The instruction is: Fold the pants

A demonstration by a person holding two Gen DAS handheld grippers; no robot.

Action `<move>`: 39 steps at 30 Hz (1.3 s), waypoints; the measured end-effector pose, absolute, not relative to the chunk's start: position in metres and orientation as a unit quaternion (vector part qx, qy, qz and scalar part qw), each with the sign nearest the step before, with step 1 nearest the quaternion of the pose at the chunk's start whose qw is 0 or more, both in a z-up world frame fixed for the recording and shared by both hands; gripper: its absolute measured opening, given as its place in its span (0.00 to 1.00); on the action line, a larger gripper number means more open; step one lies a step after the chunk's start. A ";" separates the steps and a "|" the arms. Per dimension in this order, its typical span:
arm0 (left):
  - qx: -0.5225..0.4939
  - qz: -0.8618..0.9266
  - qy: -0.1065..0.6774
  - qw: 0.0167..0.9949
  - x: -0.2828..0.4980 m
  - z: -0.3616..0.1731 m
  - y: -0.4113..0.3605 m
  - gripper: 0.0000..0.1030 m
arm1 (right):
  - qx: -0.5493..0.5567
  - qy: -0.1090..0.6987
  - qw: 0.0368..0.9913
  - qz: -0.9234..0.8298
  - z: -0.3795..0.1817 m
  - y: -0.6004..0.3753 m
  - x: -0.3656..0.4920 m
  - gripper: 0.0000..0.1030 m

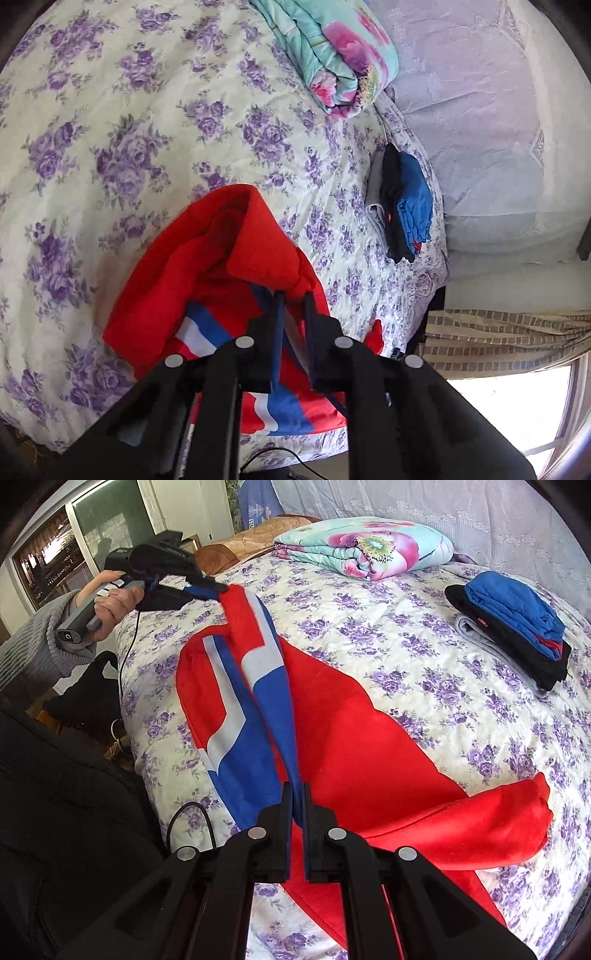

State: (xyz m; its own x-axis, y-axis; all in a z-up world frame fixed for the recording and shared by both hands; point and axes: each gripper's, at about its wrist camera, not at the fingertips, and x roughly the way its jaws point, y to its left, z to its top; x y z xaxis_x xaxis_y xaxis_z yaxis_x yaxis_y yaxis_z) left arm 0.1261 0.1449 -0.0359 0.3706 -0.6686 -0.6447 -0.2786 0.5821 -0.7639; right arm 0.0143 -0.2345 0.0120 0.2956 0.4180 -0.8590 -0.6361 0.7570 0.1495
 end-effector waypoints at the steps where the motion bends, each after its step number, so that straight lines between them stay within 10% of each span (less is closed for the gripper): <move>1: -0.428 -0.136 0.541 0.711 0.121 -0.032 0.147 0.09 | -0.110 0.492 0.798 0.331 0.013 -0.234 0.013 0.04; 30: -0.169 -0.162 0.579 0.781 0.063 -0.045 0.104 0.26 | -0.024 0.587 0.746 0.315 -0.085 -0.220 -0.020 0.04; 33: -0.215 -0.131 0.614 0.748 0.070 -0.096 0.119 0.02 | -0.003 0.592 0.743 0.312 -0.085 -0.223 -0.018 0.05; 39: -0.272 -0.143 0.603 0.736 0.062 -0.085 0.138 0.04 | 0.059 0.538 0.777 0.321 -0.022 -0.241 -0.025 0.20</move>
State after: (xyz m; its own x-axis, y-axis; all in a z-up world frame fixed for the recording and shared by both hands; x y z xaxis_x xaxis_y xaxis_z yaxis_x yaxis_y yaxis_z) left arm 0.0620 0.1384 -0.0849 0.2322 -0.5384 -0.8101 -0.1169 0.8113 -0.5728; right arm -0.0252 -0.2407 -0.0220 0.2140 0.5631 -0.7982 -0.4358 0.7864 0.4379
